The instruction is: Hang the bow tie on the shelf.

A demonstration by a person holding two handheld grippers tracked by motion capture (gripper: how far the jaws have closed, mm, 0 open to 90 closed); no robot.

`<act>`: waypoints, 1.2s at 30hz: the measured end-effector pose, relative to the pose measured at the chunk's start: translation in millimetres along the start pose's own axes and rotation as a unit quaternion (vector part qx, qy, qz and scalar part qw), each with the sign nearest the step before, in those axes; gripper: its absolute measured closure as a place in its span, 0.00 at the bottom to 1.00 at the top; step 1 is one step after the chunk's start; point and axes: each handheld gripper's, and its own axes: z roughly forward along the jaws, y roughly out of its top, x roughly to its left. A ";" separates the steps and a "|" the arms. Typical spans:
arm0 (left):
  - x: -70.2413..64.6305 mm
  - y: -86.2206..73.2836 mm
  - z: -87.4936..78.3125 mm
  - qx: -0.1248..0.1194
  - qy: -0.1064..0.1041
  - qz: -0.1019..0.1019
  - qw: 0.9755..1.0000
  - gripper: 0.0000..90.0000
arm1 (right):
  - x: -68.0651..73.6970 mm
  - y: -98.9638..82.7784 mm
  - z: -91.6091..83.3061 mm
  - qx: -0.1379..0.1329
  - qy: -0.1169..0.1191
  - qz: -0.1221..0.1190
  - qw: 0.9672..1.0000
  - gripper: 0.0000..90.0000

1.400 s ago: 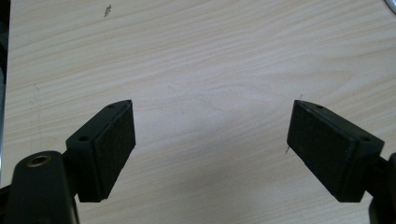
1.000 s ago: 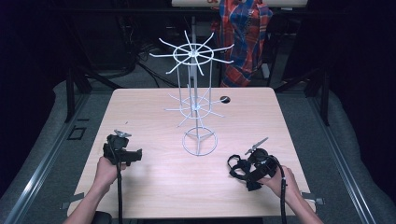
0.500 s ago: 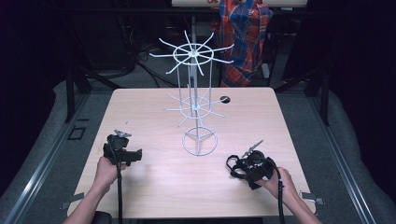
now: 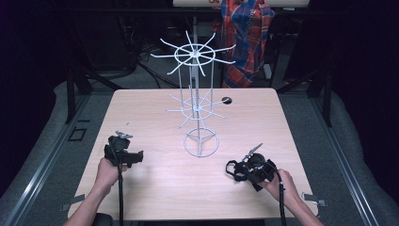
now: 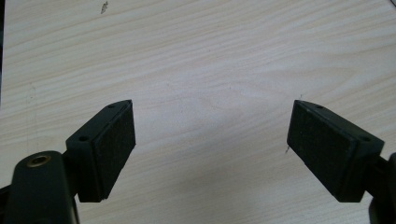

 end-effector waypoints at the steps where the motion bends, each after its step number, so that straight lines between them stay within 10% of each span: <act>1: 0.1 -0.1 -0.2 -0.001 0.000 -0.001 1.000 0.17 | -0.3 0.0 -0.7 0.000 -0.001 -0.002 1.000 0.81; 36: 1.4 -0.4 -1.8 -0.002 0.002 0.000 1.000 0.17 | -11.8 -4.9 -32.9 -0.084 -0.033 0.014 0.996 0.82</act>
